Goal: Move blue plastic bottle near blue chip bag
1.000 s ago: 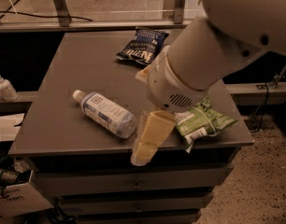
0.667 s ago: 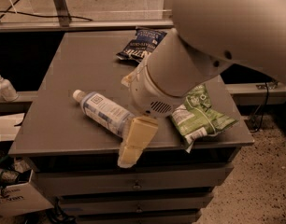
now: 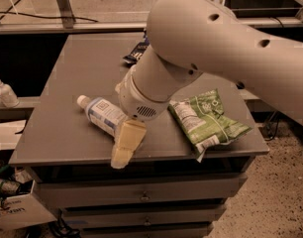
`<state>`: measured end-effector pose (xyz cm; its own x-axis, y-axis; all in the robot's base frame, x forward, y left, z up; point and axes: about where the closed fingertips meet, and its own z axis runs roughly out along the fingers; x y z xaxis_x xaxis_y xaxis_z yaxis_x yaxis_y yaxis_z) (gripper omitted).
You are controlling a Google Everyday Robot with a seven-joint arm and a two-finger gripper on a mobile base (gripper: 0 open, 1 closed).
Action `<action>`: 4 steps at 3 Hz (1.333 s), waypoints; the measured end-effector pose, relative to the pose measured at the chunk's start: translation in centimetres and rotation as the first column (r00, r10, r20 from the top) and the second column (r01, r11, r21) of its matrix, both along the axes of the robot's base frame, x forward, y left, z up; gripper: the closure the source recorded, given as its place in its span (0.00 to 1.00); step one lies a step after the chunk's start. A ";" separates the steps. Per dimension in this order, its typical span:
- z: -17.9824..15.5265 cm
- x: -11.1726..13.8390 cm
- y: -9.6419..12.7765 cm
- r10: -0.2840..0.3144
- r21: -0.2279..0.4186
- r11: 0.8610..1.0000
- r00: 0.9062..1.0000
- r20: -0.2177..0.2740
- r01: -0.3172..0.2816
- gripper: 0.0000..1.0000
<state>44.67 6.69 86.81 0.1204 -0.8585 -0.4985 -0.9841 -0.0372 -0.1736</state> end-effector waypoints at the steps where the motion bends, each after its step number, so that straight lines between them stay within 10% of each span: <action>1: -1.7 1.0 1.5 0.016 -0.002 1.000 1.000 -0.019 -0.016 0.00; 4: 0.1 4.9 1.0 -0.001 0.066 0.998 1.000 0.005 0.001 0.59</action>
Offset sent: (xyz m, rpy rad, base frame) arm 0.0405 0.0353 -0.0372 0.0198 0.0223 0.0406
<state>49.53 7.70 86.95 0.1222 -0.8241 -0.5531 -0.9832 -0.0243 -0.1809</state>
